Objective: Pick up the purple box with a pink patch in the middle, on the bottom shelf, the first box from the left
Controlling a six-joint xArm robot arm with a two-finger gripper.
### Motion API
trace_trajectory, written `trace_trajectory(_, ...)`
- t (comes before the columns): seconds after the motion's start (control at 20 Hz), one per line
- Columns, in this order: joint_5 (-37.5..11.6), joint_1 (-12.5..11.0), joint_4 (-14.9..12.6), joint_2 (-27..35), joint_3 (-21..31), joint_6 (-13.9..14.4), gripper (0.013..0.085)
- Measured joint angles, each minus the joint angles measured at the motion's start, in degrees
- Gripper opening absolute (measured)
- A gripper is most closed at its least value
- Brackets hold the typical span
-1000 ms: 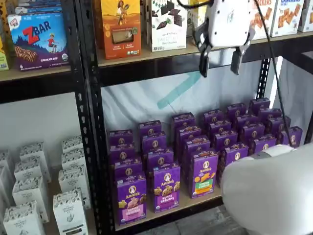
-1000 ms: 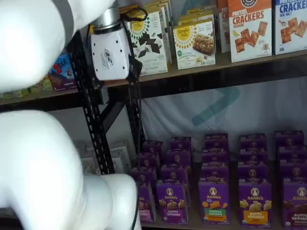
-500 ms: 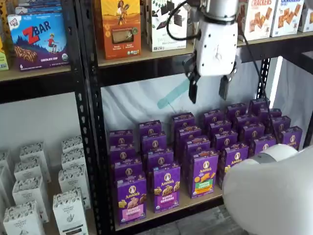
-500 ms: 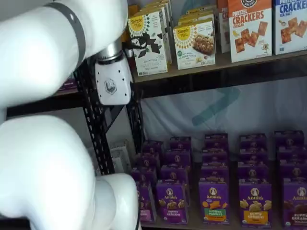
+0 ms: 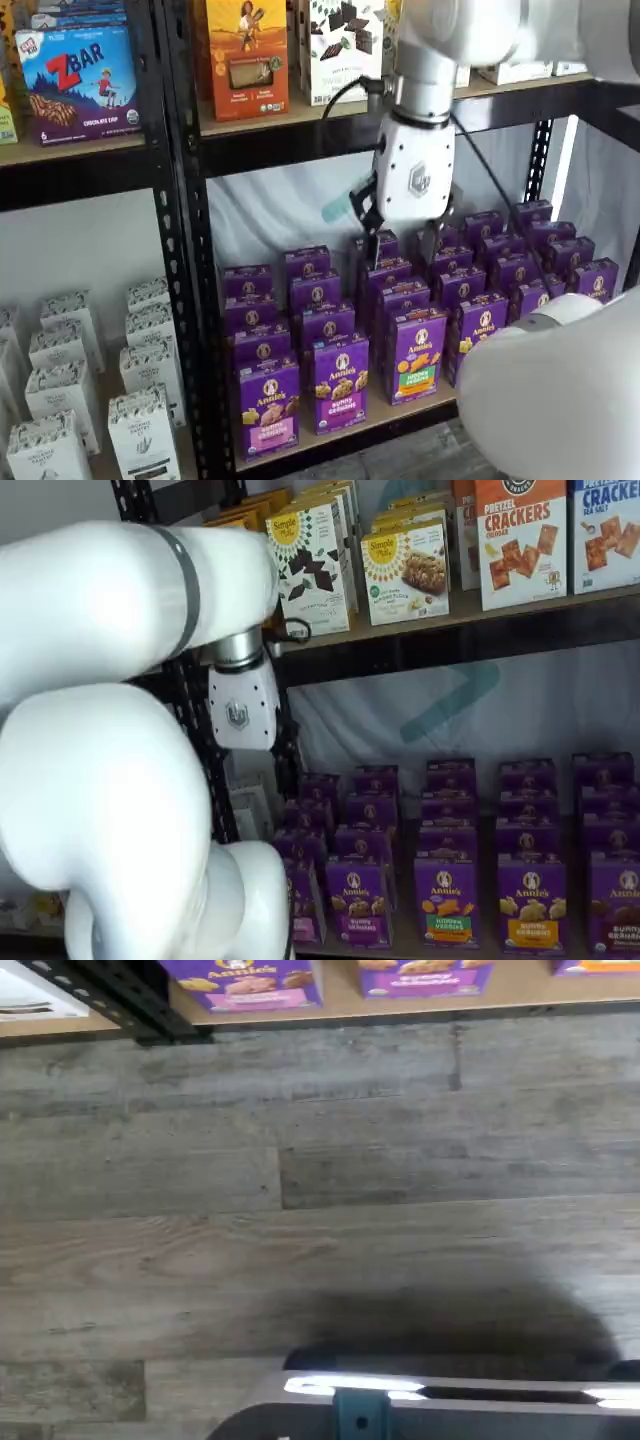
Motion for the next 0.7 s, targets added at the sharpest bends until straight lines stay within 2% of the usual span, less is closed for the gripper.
trace_trajectory(0.1, -4.1, 0.6, 0.6, 1.0, 2.5, 0.0, 0.0850)
trace_trajectory(0.25, -10.8, 1.8, -0.2, 2.5, 6.0, 0.8, 0.0850)
trace_trajectory(0.5, -18.2, 3.0, -0.8, 6.8, 9.2, 1.5, 0.0850)
trace_trajectory(0.7, -24.4, 3.8, -3.4, 10.6, 11.4, 3.3, 0.0850)
